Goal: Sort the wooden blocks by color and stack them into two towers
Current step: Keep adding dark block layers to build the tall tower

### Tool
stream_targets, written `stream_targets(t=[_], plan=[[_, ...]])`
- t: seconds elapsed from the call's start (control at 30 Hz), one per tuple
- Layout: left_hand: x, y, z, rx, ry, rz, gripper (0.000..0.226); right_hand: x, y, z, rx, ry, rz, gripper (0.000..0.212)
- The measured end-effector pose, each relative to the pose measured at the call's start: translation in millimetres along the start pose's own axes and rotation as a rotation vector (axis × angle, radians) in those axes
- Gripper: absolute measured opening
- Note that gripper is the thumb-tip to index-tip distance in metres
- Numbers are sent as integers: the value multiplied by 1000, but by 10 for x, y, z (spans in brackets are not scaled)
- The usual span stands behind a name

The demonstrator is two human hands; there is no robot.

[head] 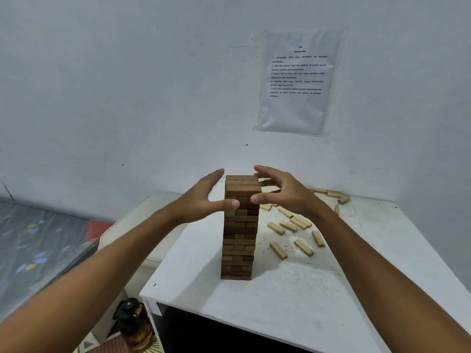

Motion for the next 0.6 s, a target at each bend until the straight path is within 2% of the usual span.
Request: stream_targets(t=[0.13,0.23,0.4,0.5,0.6], plan=[[6,65,-136,16,81,-4,136,-33,65,-85,46,-9,-77,122],[-7,88,-207,-40,163,5,133,-44,136,-170,7,-136,-113,118],[-51,81,-308,-129,279,22,133,-82,169,-304,-56,-280,-176,124],[-64,64,-351,-124,323,33,131,-30,191,-383,-53,-321,-170,124],[-92,67,-368,-109,343,46,135,41,196,-441,-32,-349,-164,134]])
Point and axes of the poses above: each hand's wrist, its own y-axis away from the middle knuckle, its own z-axis out of the back of the hand, x = y × z, the point moved 3 cm from there along -y, towards the middle knuckle, and after that the axes turned 4 degrees about -y, right-handed, at the moved point
